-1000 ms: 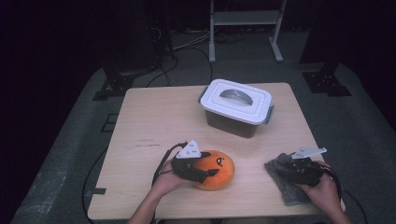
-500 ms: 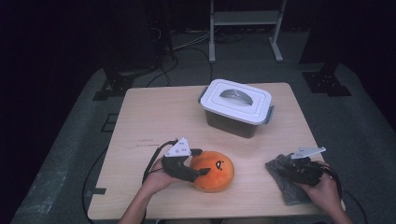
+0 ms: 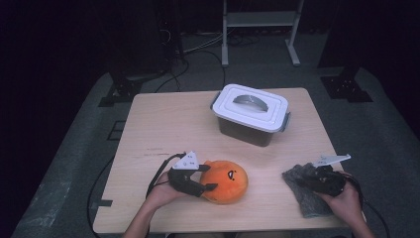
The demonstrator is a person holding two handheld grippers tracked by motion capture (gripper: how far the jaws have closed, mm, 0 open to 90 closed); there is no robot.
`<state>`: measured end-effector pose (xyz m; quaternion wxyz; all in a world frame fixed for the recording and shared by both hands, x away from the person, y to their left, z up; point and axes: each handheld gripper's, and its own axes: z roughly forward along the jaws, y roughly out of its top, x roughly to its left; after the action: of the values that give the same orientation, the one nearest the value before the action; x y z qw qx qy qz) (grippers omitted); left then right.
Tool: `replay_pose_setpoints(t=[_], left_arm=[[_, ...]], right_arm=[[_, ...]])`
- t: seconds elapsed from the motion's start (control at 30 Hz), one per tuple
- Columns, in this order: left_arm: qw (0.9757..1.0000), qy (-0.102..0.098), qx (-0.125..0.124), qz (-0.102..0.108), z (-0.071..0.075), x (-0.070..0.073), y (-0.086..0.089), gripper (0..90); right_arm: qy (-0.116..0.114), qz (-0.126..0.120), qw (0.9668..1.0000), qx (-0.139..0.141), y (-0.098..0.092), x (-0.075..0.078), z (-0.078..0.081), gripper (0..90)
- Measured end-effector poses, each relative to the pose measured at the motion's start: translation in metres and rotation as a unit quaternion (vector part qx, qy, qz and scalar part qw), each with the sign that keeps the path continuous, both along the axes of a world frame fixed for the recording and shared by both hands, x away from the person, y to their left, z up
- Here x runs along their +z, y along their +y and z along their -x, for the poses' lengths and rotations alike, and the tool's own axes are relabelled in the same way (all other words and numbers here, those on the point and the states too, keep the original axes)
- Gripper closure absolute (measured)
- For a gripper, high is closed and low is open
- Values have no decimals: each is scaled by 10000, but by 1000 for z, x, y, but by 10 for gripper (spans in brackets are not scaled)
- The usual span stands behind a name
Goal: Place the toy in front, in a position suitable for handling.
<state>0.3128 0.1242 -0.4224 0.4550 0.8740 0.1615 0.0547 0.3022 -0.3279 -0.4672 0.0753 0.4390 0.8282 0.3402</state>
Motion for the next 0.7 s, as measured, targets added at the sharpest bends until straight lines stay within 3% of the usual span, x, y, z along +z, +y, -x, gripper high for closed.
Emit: replay_pose_setpoints(t=[0.2, 0.37, 0.47, 0.7], left_arm=[[9999, -84, 26, -53, 2, 0, -4, 360], [9999, -123, 64, -96, 1, 0, -9, 363], [9998, -107, 123, -72, 2, 0, -12, 370], [9997, -151, 144, -128, 3, 1, -16, 372]], right_arm=[[36, -355, 9993, 87, -2, 7, 1, 776], [-165, -693, 9971, 263, 3, 24, 5, 776], [-330, -959, 9937, 483, 12, 37, 8, 776], [-624, -1227, 9838, 1151, 54, 67, 13, 776]])
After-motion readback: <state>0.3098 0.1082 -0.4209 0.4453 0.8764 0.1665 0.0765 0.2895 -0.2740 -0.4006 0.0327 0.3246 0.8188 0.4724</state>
